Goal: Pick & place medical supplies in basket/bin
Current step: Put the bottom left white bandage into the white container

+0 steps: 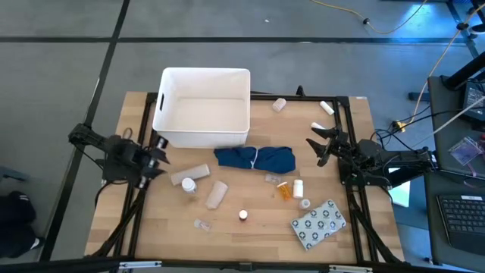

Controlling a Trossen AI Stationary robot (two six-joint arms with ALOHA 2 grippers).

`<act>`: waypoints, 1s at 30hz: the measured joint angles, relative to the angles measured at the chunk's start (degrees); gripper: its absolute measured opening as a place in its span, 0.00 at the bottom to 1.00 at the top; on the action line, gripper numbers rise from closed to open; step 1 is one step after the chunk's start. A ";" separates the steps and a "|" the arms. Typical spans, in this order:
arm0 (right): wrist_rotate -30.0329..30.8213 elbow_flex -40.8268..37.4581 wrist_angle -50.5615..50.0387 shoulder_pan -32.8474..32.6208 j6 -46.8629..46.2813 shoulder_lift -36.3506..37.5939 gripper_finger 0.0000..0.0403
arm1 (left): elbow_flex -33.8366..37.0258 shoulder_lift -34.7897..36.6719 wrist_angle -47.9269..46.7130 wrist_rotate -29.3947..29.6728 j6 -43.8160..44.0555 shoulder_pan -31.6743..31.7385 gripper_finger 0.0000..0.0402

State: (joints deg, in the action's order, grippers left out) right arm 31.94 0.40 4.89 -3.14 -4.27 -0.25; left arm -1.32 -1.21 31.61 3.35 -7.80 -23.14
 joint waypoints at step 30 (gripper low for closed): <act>0.00 0.00 0.00 0.00 0.40 0.00 0.64 | -0.02 -0.02 7.61 -2.45 -4.19 0.00 0.36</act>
State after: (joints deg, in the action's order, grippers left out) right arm 31.94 0.40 4.89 -3.14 -3.87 -0.25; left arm -1.34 -1.23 39.22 0.90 -12.00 -23.14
